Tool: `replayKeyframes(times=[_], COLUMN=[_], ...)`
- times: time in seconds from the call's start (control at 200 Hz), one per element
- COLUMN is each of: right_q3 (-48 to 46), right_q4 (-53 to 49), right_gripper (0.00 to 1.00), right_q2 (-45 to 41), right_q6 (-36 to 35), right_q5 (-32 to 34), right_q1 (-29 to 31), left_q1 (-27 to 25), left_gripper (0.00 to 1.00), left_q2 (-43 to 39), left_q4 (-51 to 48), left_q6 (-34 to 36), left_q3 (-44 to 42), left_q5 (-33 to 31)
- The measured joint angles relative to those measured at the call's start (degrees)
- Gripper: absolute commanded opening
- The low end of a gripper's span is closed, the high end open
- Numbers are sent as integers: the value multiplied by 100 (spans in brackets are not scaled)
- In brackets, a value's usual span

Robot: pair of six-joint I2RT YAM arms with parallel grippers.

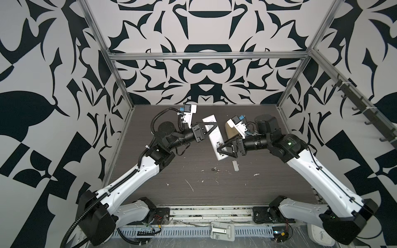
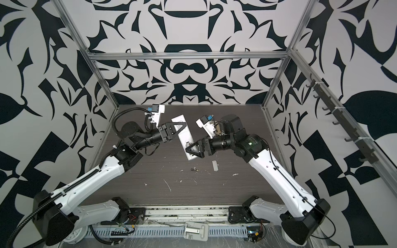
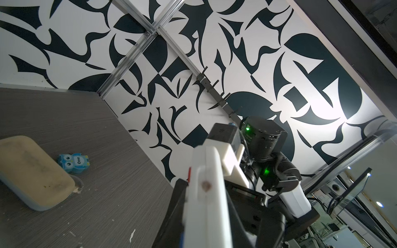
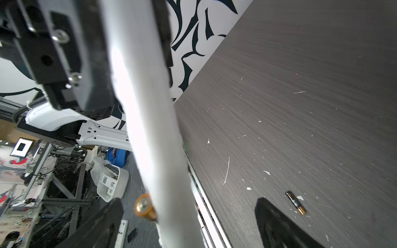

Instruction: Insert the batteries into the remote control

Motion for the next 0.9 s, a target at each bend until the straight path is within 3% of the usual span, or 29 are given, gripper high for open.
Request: replayKeyframes(times=[0.515,0.9], right_q3=[179,289], right_q4=[-675,-402], right_gripper=[75,71], right_q2=[-254,-66], right_q6=[-538,-415], right_q5=[955,957], right_q1=[-133,-142], left_q1=[0,2], left_gripper=[0,0], left_q2=[-17,-57], left_q4=[-81,-83], left_q6=[-2,-4], left_q3=[0,0], left_q5=[-87,-144])
